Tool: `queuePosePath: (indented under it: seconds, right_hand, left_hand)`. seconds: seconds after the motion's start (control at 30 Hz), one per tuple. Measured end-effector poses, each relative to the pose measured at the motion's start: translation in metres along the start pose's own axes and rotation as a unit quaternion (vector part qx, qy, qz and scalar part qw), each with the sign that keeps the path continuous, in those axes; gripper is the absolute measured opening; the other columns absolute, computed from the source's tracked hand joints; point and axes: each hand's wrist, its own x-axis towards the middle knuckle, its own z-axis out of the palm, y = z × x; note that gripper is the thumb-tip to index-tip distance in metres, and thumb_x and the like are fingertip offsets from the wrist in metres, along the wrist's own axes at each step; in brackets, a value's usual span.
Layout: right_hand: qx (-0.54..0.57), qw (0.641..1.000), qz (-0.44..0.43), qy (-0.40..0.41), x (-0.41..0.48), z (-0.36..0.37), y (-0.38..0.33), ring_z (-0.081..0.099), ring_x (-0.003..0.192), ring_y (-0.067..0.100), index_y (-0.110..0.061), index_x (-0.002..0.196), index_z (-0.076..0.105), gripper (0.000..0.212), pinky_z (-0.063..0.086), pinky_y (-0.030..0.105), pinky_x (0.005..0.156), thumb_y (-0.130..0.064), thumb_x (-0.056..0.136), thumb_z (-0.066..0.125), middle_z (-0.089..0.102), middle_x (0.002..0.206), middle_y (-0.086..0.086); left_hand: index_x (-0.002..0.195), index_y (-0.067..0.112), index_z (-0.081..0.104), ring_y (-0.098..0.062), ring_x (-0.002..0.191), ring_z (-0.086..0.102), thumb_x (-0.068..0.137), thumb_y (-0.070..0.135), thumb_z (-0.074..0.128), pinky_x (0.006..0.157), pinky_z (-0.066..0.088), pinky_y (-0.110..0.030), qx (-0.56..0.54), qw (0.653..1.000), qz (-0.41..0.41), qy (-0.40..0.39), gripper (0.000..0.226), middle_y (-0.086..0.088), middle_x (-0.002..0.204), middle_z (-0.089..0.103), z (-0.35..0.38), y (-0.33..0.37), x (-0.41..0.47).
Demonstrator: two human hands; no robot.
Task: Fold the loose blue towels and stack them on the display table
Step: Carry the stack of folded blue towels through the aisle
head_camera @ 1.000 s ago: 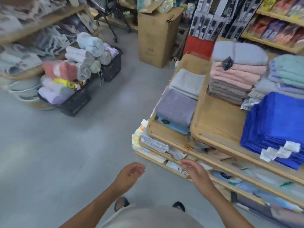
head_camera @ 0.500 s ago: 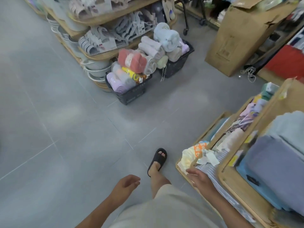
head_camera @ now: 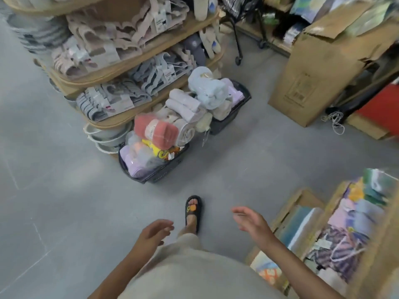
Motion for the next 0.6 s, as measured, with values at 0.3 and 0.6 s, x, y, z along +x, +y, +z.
queuePosePath:
  seconds: [0.3,0.6]
  right_hand:
    - [0.148,0.953,0.084,0.252,0.09,-0.147,-0.056,0.064,0.106,0.007,-0.021,0.108,0.072,0.016,0.053,0.031,0.089,-0.011,0.1,0.062,0.07,0.114,-0.009]
    - [0.303,0.863,0.095,0.392,0.189,-0.335,-0.085,0.063,0.098,0.016,-0.013,0.103,0.074,0.015,0.05,0.032,0.081,-0.003,0.095,0.067,0.07,0.111,0.002]
  left_hand:
    - [0.105,0.01,0.069,-0.019,0.089,0.066,0.099,0.013,0.064,0.076,0.048,-0.028,0.134,0.957,0.058,-0.251,0.009,-0.006,0.101,0.074,0.137,0.276,0.255]
    - [0.106,0.012,0.07,-0.013,0.086,0.065,0.095,0.014,0.068,0.073,0.046,-0.026,0.273,0.88,0.108,-0.373,0.012,-0.002,0.099,0.075,0.35,0.459,0.407]
